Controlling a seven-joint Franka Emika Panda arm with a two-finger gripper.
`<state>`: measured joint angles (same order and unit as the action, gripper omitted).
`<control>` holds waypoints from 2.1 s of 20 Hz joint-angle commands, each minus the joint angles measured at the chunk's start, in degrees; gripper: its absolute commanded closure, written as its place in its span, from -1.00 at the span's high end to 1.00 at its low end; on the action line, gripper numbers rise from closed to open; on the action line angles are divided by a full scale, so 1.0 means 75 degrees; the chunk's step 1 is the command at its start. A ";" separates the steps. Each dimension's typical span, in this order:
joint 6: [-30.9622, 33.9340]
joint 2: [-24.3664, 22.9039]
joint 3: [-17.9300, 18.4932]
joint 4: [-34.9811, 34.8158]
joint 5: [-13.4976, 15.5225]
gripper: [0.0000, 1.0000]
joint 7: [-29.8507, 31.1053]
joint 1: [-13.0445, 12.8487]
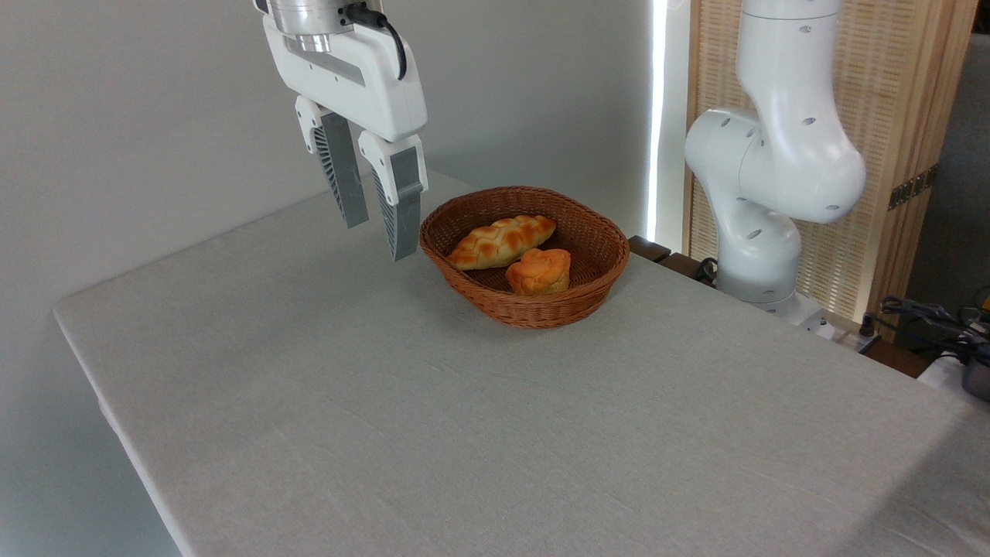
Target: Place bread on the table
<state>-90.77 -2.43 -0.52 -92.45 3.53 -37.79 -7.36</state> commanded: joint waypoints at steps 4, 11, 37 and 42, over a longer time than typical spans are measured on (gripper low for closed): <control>0.0185 0.0066 0.0093 0.0163 0.0009 1.00 0.0057 -0.0073; 0.0127 -0.0155 0.0046 -0.0187 0.0056 1.00 0.0034 -0.0085; -0.1572 -0.3168 -0.0012 -0.6609 0.0092 1.00 -0.0458 -0.2581; -0.1784 -0.3133 -0.0024 -0.6880 0.0033 0.32 -0.0470 -0.2605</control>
<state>-102.69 -25.28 -1.15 -143.01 4.06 -40.23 -26.32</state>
